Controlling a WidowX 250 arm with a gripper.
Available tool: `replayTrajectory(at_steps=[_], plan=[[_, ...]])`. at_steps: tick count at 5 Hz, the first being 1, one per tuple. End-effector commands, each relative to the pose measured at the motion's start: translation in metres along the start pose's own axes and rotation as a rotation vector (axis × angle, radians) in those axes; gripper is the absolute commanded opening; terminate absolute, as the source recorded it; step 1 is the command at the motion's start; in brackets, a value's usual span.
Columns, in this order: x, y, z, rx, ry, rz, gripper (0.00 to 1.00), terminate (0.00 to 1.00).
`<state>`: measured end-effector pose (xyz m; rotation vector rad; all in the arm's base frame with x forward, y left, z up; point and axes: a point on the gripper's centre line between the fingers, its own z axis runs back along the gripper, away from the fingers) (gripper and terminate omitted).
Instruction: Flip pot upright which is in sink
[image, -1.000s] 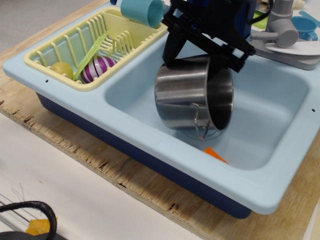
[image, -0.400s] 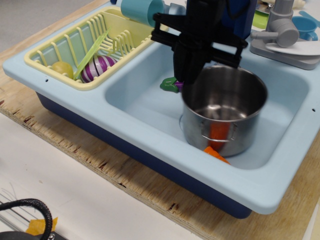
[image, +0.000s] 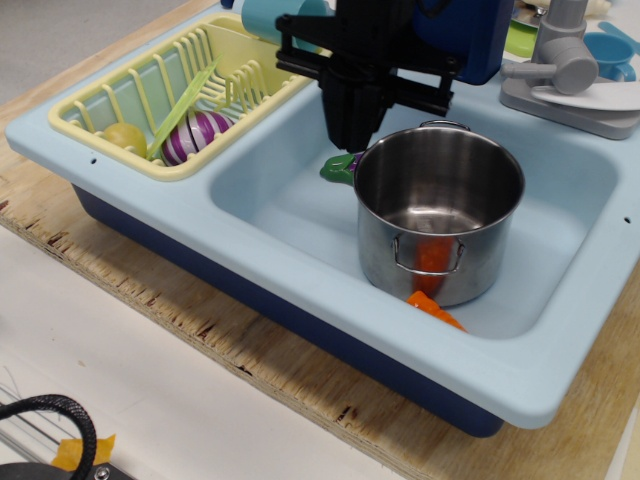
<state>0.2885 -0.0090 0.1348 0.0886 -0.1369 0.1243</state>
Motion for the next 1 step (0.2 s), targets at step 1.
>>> replayTrajectory(at_steps=[1], plan=[[0.0025,0.0015,0.0107,-0.008,-0.038,0.011,1.00,1.00]])
